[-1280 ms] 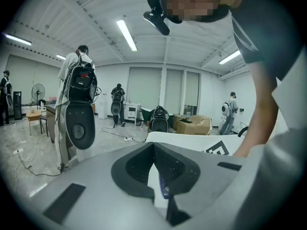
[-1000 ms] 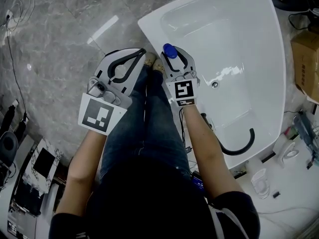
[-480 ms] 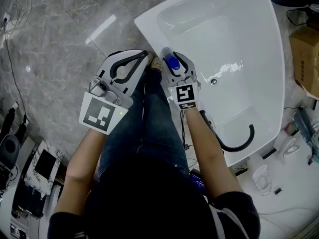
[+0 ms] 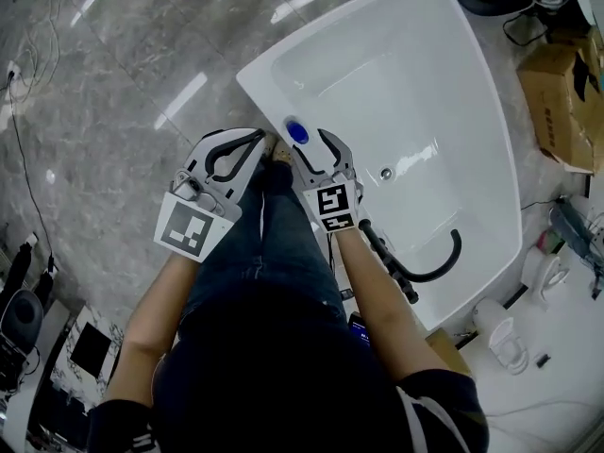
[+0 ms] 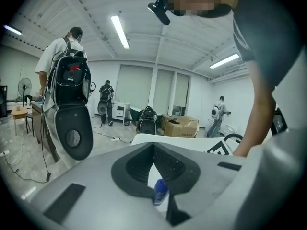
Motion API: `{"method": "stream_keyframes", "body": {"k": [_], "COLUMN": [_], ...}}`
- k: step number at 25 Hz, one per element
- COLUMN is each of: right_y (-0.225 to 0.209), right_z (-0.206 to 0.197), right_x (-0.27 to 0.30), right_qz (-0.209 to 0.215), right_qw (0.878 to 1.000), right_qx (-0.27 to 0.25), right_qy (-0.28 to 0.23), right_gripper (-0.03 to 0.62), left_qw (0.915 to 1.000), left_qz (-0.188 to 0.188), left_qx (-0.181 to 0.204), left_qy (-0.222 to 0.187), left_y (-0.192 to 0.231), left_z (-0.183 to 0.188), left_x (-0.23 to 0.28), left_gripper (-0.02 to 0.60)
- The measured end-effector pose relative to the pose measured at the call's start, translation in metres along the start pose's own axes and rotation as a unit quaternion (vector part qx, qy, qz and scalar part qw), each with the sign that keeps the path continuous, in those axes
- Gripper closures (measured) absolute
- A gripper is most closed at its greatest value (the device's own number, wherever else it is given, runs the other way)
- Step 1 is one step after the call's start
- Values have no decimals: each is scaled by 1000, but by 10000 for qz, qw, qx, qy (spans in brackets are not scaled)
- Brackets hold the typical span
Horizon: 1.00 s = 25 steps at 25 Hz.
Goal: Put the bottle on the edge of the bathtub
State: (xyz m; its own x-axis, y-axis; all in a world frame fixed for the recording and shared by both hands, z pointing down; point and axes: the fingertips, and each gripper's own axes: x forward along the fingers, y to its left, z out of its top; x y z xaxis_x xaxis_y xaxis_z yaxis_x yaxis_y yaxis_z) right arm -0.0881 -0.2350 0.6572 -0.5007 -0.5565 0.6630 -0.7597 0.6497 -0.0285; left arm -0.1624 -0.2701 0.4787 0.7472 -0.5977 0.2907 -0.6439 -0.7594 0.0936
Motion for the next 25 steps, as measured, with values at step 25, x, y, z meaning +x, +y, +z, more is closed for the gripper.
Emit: {"method": "stream_keyframes", "body": {"k": [25], "right_y": [-97], "right_z": [301], "right_x": [-290], "right_qz": [-2536], "right_qw": [9225], "right_qx": [771], "right_qy": [-2806], "right_gripper": [568], "left_qw": [9863], "left_qz": [606], "left_qx": [645], "left_qy": [-1393], "left_y": [-7], "left_z": [255], "left_x": [-16], "left_gripper": [558]}}
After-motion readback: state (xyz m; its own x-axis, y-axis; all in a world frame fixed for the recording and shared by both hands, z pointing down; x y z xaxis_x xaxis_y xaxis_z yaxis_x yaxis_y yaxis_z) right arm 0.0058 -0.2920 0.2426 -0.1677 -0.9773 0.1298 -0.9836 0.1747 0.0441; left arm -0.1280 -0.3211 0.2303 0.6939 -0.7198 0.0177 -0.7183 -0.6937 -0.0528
